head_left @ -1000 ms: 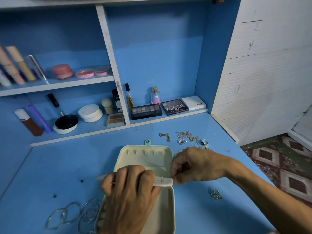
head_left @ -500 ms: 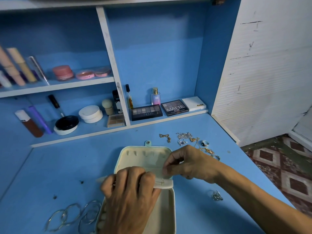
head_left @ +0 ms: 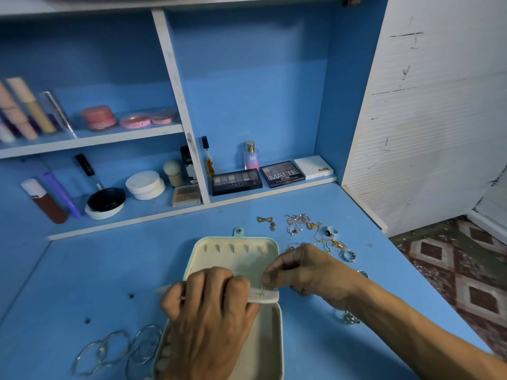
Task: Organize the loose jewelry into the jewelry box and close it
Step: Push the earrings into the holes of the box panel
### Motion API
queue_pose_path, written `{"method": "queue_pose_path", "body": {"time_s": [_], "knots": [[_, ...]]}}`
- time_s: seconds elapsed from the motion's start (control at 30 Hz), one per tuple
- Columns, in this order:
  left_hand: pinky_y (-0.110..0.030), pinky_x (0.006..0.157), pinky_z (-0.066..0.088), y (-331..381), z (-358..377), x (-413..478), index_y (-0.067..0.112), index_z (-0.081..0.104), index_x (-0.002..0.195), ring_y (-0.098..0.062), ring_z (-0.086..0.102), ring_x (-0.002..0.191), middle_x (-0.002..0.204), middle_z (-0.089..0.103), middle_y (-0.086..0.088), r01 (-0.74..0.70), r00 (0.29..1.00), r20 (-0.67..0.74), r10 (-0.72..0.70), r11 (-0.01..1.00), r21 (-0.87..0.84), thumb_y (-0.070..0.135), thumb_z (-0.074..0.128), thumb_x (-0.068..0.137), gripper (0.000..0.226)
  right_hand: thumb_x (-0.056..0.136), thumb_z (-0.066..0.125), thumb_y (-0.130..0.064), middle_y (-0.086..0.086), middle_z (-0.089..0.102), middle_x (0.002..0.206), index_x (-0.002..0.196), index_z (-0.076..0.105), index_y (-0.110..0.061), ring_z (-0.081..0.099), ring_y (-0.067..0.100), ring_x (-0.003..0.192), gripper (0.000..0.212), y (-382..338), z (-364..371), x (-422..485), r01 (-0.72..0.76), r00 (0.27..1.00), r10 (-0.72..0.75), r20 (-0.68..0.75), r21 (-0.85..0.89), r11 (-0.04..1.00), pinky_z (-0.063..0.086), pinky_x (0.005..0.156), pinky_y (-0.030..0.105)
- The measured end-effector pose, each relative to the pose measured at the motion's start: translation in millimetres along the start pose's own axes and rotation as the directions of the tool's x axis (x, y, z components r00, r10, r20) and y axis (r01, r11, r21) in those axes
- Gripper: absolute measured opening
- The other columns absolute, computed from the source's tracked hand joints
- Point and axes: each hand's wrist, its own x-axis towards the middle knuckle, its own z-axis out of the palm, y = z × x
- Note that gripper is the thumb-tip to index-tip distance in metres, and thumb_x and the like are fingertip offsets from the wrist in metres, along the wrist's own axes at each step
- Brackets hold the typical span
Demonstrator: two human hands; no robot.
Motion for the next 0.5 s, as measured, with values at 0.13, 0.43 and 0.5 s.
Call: {"method": "queue_pose_path", "body": {"time_s": [0.13,0.43,0.5], "knots": [[-0.042,0.075,0.027,-0.5,0.2,-0.1,0.022,0.044,0.084,-0.025,0.044,0.076,0.072,0.057,-0.001,-0.007,1.0,0.008,0.007,1.0,0.002,0.037,0.086,0.07,0.046,0.081,0.081,-0.017,0.006,0.053,0.066,0.086,0.079,-0.008,0.028,0.015,0.057,0.01,3.3,1.8,-2.5,0.015,1.0,-0.015,-0.001,0.015,1.0,0.021,0.054,0.028],[-0.042,0.075,0.027,-1.0,-0.5,0.3,0.022,0.043,0.084,-0.025,0.045,0.077,0.072,0.057,-0.001,-0.008,1.0,0.01,0.008,1.0,-0.01,0.037,0.086,0.07,0.047,0.083,0.079,-0.018,0.001,0.051,0.061,0.088,0.078,-0.006,0.027,0.012,0.053,0.013,2.3,6.3,-1.9,-0.018,0.998,0.02,-0.055,0.028,0.999,0.022,0.05,0.023],[-0.042,0.075,0.027,-1.4,-1.0,0.8,0.022,0.044,0.084,-0.025,0.045,0.077,0.072,0.057,-0.001,-0.006,1.0,0.009,0.006,1.0,-0.011,0.037,0.086,0.07,0.047,0.083,0.078,-0.015,-0.001,0.051,0.059,0.09,0.078,-0.003,0.028,0.012,0.053,0.014,2.2,4.3,-2.3,-0.031,0.999,0.033,-0.04,0.055,0.998,0.023,0.05,0.023]]}}
